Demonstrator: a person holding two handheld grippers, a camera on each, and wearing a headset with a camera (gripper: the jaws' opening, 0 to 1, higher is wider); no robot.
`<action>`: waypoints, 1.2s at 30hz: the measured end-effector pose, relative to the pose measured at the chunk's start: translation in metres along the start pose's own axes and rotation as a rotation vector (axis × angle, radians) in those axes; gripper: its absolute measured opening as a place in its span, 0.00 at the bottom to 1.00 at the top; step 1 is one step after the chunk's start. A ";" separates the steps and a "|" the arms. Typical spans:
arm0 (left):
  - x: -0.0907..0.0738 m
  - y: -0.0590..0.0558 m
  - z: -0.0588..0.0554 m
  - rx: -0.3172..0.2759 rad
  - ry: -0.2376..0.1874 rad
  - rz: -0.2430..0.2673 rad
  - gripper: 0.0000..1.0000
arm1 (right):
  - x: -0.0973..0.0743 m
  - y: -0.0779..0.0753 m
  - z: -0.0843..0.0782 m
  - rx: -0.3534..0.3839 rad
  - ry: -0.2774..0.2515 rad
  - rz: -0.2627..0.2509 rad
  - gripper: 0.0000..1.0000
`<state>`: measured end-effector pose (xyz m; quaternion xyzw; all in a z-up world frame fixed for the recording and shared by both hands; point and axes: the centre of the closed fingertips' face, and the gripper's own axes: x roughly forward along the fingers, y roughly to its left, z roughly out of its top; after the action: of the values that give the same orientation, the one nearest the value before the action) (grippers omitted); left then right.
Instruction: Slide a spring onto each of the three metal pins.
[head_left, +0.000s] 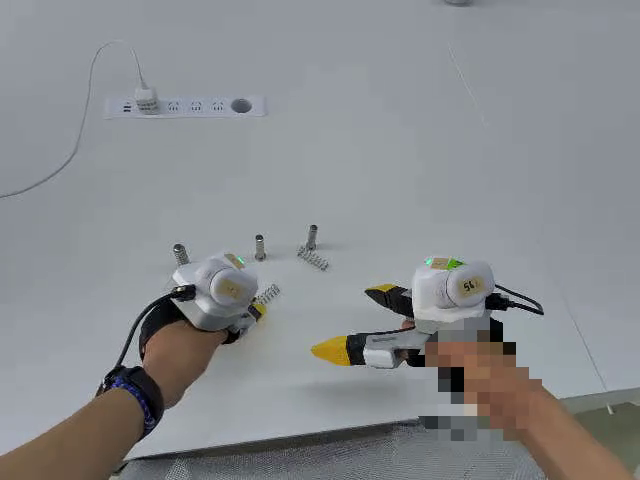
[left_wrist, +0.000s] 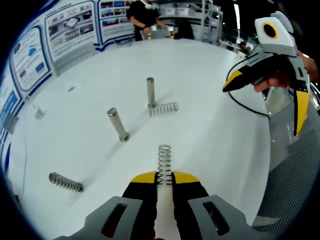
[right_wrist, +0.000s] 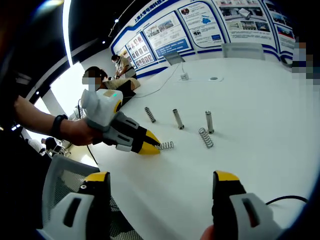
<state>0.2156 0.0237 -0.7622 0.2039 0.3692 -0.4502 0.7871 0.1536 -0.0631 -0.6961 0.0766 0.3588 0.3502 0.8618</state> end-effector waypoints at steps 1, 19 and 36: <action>-0.002 -0.001 0.000 0.007 -0.001 0.000 0.10 | 0.000 -0.001 0.000 0.003 -0.001 0.001 0.85; -0.055 -0.019 0.030 0.045 -0.108 -0.046 0.10 | 0.012 0.017 0.027 0.077 -0.081 0.099 0.70; -0.069 -0.030 0.058 0.131 -0.150 -0.072 0.10 | 0.009 0.017 0.044 0.115 -0.114 0.134 0.59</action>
<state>0.1907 0.0090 -0.6716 0.2072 0.2860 -0.5154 0.7807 0.1785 -0.0391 -0.6628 0.1698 0.3226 0.3810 0.8497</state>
